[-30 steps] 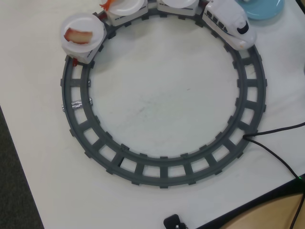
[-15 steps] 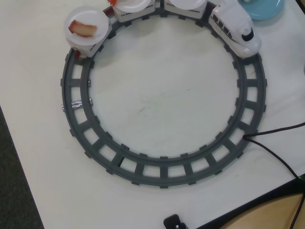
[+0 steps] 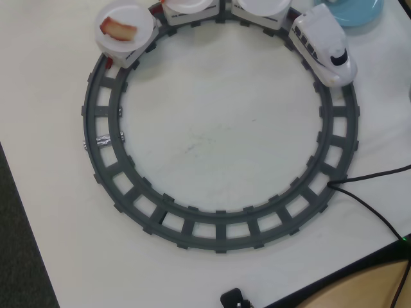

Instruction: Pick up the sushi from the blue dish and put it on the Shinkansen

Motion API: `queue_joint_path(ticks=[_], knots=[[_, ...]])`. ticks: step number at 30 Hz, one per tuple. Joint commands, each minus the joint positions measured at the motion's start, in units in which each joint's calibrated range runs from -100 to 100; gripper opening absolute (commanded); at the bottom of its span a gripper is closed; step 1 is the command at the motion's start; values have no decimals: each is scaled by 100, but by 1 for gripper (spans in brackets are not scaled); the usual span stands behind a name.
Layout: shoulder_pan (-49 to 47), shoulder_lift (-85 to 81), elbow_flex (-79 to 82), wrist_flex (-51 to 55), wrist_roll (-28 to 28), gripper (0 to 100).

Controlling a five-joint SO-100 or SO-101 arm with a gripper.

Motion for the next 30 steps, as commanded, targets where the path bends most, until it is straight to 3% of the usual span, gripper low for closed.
queue_joint_path(ticks=[1, 7, 13, 22, 30], knots=[[-236, 57, 19, -110, 23, 3], [-447, 1577, -825, -76, 872, 3], [-403, 4575, -3231, -333, 599, 5], [-104, 8140, -6902, -264, 306, 40], [-368, 10871, -9524, 377, 316, 44]])
